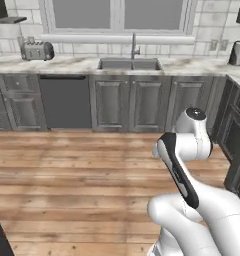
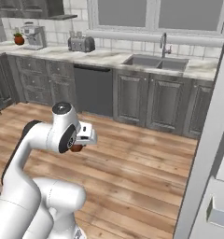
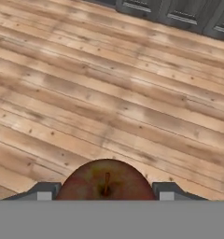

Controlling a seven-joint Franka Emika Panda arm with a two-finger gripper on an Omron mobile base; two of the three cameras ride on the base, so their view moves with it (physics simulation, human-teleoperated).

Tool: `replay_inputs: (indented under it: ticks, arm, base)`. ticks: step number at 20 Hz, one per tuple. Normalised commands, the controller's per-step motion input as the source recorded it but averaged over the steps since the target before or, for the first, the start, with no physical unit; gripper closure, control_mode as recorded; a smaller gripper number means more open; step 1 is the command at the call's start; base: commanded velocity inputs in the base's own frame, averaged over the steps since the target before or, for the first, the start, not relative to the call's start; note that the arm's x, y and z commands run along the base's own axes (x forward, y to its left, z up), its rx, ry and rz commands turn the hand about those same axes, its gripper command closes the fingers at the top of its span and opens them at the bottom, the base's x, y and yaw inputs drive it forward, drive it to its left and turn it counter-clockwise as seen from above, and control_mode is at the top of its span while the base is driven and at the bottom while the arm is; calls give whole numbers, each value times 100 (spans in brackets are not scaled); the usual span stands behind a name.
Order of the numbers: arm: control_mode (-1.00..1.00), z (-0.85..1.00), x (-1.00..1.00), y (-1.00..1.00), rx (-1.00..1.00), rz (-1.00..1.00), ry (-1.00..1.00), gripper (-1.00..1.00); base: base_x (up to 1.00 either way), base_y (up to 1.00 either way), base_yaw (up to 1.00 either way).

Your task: Pick up the apple and banana from the fridge and place one fruit on each plate on the dining counter.

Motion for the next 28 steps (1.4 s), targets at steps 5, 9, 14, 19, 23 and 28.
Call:
replay_inputs:
  ticks: [5,9,14,19,23,28]
  arm:
    - [100,0,0,0,0,0,0,100]
    - [100,0,0,0,0,0,0,100]
    - [100,0,0,0,0,0,0,100]
    - [100,0,0,0,0,0,0,100]
    - [100,0,0,0,0,0,0,100]
    - [100,0,0,0,0,0,0,100]
  base:
    - [0,24,47]
    - [0,25,45]
    - [-26,35,44]
    - [-45,65,29]
    - [-41,90,17]
    - [-10,93,9]
